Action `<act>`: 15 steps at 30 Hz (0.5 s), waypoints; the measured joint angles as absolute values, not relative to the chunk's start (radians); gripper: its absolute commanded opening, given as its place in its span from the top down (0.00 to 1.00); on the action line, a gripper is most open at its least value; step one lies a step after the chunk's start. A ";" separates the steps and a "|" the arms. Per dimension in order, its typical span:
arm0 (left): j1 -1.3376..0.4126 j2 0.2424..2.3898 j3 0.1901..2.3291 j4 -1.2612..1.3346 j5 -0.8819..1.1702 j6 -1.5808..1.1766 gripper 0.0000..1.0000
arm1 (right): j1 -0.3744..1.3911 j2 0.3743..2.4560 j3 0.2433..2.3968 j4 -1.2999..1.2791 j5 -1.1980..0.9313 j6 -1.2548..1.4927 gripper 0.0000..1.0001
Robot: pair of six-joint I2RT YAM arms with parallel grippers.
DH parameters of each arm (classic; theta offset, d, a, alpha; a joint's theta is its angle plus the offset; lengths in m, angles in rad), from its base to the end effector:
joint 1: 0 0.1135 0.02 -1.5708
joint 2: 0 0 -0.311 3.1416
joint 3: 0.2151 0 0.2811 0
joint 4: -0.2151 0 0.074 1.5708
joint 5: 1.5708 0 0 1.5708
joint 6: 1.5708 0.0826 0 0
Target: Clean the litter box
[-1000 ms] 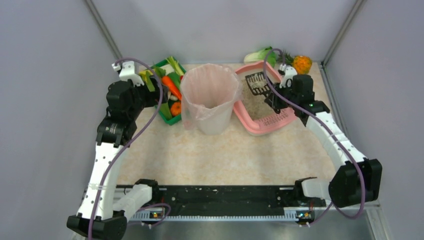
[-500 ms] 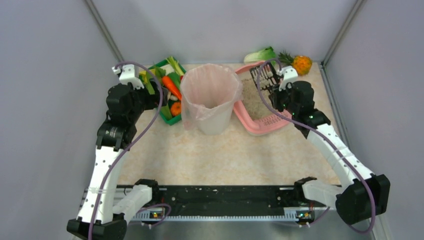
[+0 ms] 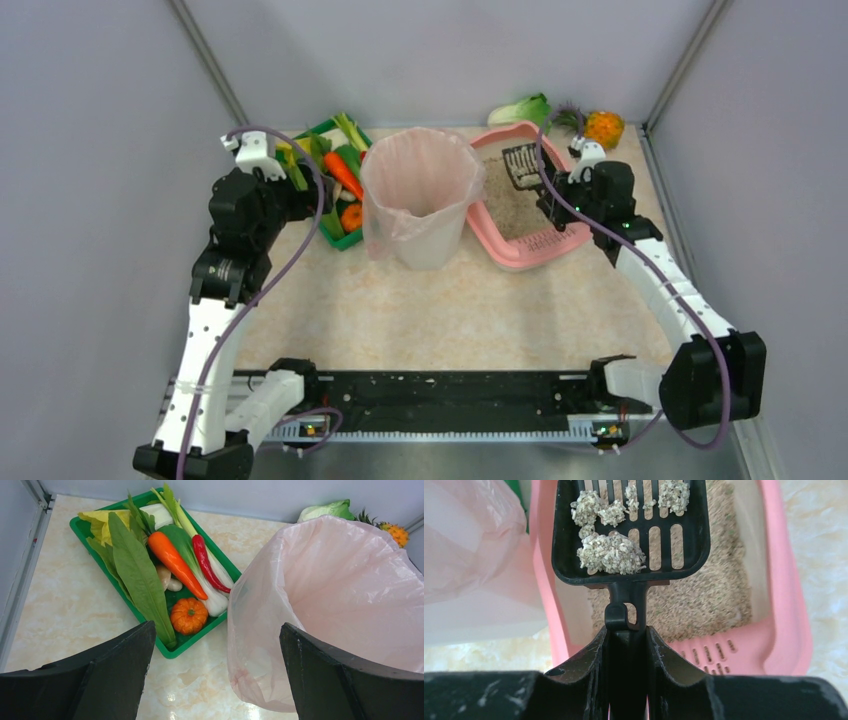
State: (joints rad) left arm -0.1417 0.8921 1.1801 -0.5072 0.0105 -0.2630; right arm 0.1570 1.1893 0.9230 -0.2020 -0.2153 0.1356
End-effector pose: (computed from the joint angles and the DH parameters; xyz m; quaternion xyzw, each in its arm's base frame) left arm 0.2215 -0.0325 0.4571 -0.0440 0.7790 -0.1297 0.6119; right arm 0.3163 0.0679 0.3179 -0.0653 0.8463 0.1665 0.5018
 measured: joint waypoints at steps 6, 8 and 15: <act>-0.142 0.892 1.169 -0.503 0.011 -0.263 0.01 | 0.155 1.222 0.923 -0.240 -0.255 0.161 1.00; -0.142 0.892 1.167 -0.500 0.012 -0.263 0.01 | 0.169 1.223 0.926 -0.266 -0.216 0.153 1.00; -0.142 0.892 1.164 -0.494 0.012 -0.264 0.01 | 0.197 1.224 0.984 -0.349 -0.164 0.114 1.00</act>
